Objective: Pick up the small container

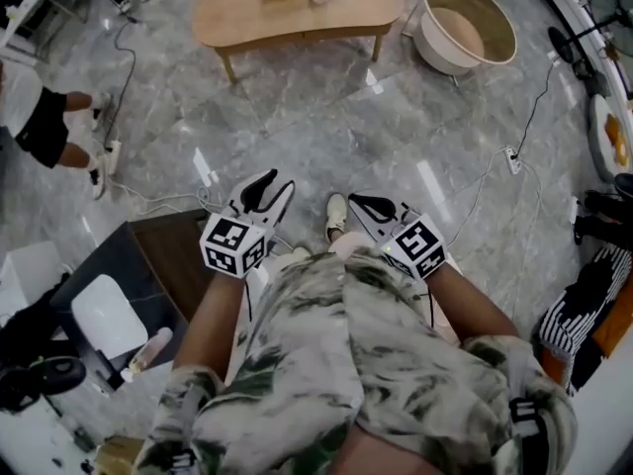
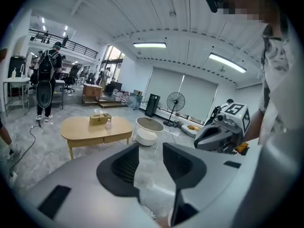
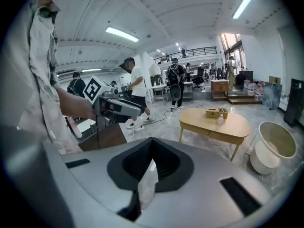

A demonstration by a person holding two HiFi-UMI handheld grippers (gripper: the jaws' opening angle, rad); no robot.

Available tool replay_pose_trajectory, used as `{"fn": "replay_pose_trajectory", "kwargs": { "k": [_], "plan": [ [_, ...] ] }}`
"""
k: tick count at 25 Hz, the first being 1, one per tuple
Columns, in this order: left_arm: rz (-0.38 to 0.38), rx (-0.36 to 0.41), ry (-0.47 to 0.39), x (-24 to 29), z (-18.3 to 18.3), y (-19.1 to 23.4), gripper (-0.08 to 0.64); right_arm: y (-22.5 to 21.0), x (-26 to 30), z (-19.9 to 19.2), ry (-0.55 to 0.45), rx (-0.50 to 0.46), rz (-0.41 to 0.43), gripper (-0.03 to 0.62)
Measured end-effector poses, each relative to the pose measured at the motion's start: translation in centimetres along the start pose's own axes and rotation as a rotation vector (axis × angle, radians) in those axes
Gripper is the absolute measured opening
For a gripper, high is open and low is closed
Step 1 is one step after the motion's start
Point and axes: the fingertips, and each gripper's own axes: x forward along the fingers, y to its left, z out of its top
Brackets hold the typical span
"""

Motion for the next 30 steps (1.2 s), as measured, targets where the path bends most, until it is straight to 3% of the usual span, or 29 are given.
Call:
{"fn": "replay_pose_trajectory", "kwargs": {
  "k": [7,13,22,30],
  "plan": [
    [0.056,0.008,0.001,7.5,5.6,4.3,0.164,-8.3,1.9,1.9,-0.007,-0.002,0.041,0.02],
    [0.074,0.009,0.008,12.2,8.2,6.2,0.164,-13.4,2.7,2.5,-0.006,0.021,0.034,0.02],
    [0.026,0.013,0.001,17.5,11.9,10.8,0.164,-19.0,5.7,4.2,0.008,0.074,-0.019,0.02],
    [-0.042,0.046,0.009,21.2,15.9,17.8,0.164,-22.9,11.6,9.5,0.021,0.08,-0.061,0.02]
  ]
}}
